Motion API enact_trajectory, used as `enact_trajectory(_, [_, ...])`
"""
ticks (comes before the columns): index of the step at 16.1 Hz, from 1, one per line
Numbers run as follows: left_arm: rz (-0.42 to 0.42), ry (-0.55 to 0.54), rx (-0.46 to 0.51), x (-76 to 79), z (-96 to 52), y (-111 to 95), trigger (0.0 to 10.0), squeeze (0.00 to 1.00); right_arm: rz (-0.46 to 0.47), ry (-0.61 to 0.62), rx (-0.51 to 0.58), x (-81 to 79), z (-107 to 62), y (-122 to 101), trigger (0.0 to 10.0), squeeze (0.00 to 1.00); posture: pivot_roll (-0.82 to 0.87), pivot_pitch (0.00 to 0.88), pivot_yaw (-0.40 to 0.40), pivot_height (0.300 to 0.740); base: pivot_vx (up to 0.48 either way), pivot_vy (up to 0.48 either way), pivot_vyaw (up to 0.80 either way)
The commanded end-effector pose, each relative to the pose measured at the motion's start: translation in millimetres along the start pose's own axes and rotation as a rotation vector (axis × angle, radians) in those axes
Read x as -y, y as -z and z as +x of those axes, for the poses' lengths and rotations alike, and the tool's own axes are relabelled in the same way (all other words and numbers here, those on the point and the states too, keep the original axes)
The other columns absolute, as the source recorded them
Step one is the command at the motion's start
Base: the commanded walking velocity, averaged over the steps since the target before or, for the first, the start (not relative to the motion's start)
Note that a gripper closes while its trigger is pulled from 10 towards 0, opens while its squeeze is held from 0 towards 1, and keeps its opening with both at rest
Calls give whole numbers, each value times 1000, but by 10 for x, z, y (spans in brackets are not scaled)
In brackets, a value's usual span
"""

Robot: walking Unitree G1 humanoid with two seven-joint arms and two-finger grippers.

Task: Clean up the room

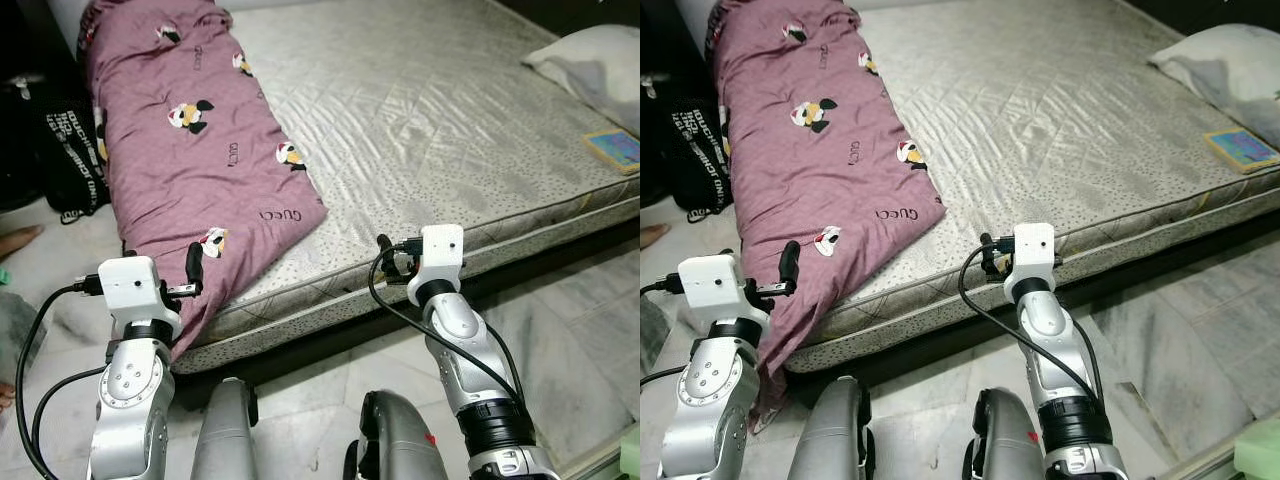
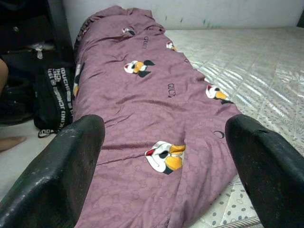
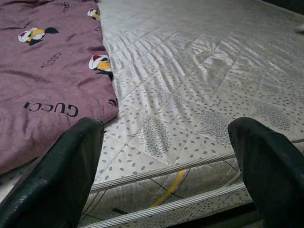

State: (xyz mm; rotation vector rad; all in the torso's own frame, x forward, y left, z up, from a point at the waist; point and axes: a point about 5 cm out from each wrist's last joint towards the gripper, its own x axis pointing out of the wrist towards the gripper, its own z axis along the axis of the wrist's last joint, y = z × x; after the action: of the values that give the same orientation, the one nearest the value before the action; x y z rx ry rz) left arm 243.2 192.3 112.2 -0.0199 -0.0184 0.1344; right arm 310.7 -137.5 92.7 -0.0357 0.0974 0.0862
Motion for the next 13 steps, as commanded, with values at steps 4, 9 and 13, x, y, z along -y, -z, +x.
enact_trajectory(4, [-6,10,18,5,7,-41,10000,0,-4,-9,14,-7,18,-58,10000,0,12,124,-23,642,261,0,0])
enact_trajectory(9, [-6,15,17,7,14,-40,10000,0,-6,-10,14,-9,24,-59,10000,0,12,122,-22,642,260,0,0])
enact_trajectory(13, [-10,23,19,14,15,-44,10000,0,-8,-10,15,-10,27,-60,10000,0,11,120,-21,642,302,0,0])
